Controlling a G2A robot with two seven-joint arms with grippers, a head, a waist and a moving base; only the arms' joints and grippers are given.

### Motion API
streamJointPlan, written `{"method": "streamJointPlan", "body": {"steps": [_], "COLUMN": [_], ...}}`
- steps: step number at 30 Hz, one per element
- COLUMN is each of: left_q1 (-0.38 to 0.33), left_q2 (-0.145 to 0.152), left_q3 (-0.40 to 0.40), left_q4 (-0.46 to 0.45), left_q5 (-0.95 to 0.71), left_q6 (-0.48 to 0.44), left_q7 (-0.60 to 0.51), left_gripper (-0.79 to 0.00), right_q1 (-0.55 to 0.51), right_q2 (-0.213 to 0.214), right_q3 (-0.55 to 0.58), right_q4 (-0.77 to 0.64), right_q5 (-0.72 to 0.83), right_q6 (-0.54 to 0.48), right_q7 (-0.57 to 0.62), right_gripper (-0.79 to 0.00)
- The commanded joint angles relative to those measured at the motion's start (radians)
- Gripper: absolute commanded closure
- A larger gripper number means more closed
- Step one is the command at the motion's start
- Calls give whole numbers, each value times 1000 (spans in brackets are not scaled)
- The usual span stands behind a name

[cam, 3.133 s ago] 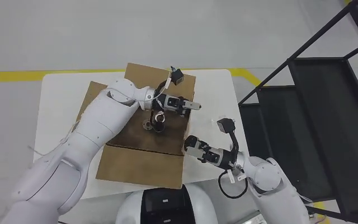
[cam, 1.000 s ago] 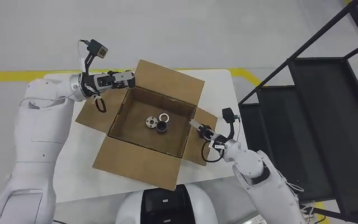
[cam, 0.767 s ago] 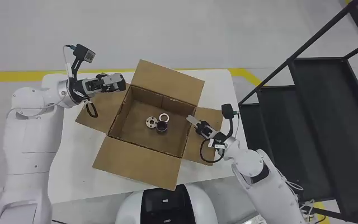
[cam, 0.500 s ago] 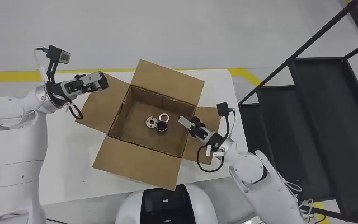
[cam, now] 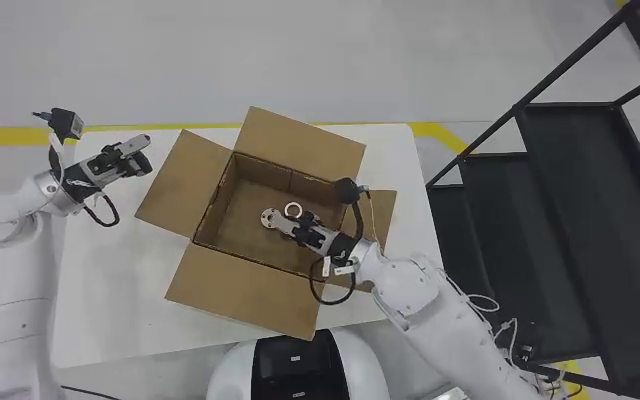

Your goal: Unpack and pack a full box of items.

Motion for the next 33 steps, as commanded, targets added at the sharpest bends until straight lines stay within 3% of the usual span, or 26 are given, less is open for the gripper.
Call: {"method": "streamJointPlan", "body": {"steps": [1, 6, 12, 26, 33], "left_q1": [-24, -76, -78, 148, 204], "left_q2": [1, -2, 3, 57, 74], "left_q3": [19, 78, 124, -4, -20], "left_q4": [34, 107, 111, -147, -218], "left_q5": [39, 92, 93, -45, -91], "left_q6": [-11, -42, -46, 78, 118], "left_q7": [11, 48, -39, -261, -341], "left_gripper": [-785, -785, -785, -785, -785], "right_q1": [10, 27, 48, 48, 26], "right_q2": [-3, -9, -17, -16, -11], "right_q3": [-10, -29, -44, -62, -37], "right_q4": [10, 38, 76, 79, 61], "right_q5": [6, 11, 13, -85, -82], "right_q6": [2, 8, 33, 147, 143], "right_q7": [-4, -6, -19, 34, 53], "right_gripper": [-785, -785, -785, -785, -785]}}
